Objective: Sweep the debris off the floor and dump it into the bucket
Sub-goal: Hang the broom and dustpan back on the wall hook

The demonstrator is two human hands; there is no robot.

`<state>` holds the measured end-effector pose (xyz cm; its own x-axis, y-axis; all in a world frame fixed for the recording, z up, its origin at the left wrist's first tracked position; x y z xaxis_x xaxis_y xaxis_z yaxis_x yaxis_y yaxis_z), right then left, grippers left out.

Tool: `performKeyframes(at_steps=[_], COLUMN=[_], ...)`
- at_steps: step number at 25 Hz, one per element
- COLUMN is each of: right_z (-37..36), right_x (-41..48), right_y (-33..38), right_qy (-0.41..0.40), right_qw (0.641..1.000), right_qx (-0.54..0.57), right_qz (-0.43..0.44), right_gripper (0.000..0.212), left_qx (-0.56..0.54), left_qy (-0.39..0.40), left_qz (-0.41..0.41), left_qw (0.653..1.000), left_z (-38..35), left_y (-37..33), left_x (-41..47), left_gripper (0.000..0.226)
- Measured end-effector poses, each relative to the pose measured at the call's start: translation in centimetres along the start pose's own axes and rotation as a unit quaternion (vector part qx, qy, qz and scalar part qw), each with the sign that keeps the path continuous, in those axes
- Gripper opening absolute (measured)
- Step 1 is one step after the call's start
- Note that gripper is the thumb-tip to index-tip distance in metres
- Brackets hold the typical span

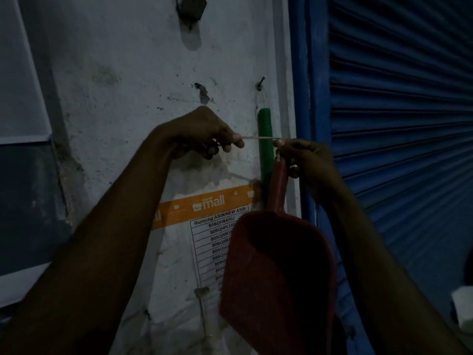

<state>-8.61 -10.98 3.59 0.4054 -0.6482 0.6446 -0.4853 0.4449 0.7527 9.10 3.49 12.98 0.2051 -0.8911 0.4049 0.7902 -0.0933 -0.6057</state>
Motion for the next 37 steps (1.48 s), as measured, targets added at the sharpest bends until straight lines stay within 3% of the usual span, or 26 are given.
performKeyframes(at_steps=[3,5,9,12,16,20,24,28,33,35,37], right_z=[-0.5,-1.8,-3.1,-3.1,-3.9,-5.3,-6.8,-6.8,-5.8,-5.7,-5.4], right_x=[-1.0,-2.1,-3.5,-3.4,-3.7,-4.5,-3.9,-2.8,-1.3,-0.7,-0.1], right_y=[0.1,0.0,0.1,0.7,0.7,0.7,0.5,-0.1,1.2,1.8,2.4], right_qy=[0.089,0.174,0.269,0.233,0.116,0.021,0.026,0.028,-0.019,-0.019,-0.043], right_qw=[0.994,0.979,0.963,0.969,0.981,0.961,0.949,0.967,0.976,0.978,0.981], right_qx=[-0.067,-0.103,-0.033,-0.066,-0.141,-0.241,-0.287,-0.238,-0.198,-0.188,-0.165], right_qz=[0.006,0.013,0.006,0.047,0.072,0.136,0.128,0.082,0.085,0.085,0.093], right_gripper=[0.026,0.022,0.027,0.021,0.016,0.017,0.016,0.013,0.009,0.01,0.013], left_qx=[-0.059,-0.053,-0.034,-0.035,-0.011,0.017,0.037,0.056,0.025,-0.032,-0.16], left_qy=[-0.092,-0.103,-0.095,-0.104,-0.126,-0.119,-0.109,-0.107,-0.126,-0.163,-0.202], left_qz=[-0.074,-0.116,-0.147,-0.151,-0.165,-0.164,-0.172,-0.181,-0.195,-0.19,-0.139], left_qw=[0.991,0.986,0.984,0.982,0.978,0.979,0.978,0.976,0.972,0.968,0.956], left_z=[0.1,-0.7,-2.3,-2.7,-1.9,-1.1,-0.6,-0.6,-1.2,-1.2,-1.4], left_y=[-0.9,-1.7,-2.7,-2.8,-2.9,-2.9,-2.8,-2.3,-1.6,-1.4,-0.7], left_x=[-0.2,-0.1,0.3,0.4,0.3,0.0,-0.7,-1.1,-1.0,-0.6,0.3], left_gripper=[0.011,0.012,0.017,0.019,0.023,0.018,0.013,0.016,0.027,0.031,0.039])
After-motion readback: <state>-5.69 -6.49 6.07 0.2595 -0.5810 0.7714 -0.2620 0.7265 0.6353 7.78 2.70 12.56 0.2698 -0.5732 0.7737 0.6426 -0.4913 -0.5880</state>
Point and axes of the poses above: each hand's wrist, its own x-axis towards the middle knuckle, its own z-axis out of the back of the hand, y = z × x, the point moved 5 cm from there along x, towards the middle knuckle, and after that the axes turned 1 degree about -z, right-handed, at the moved point
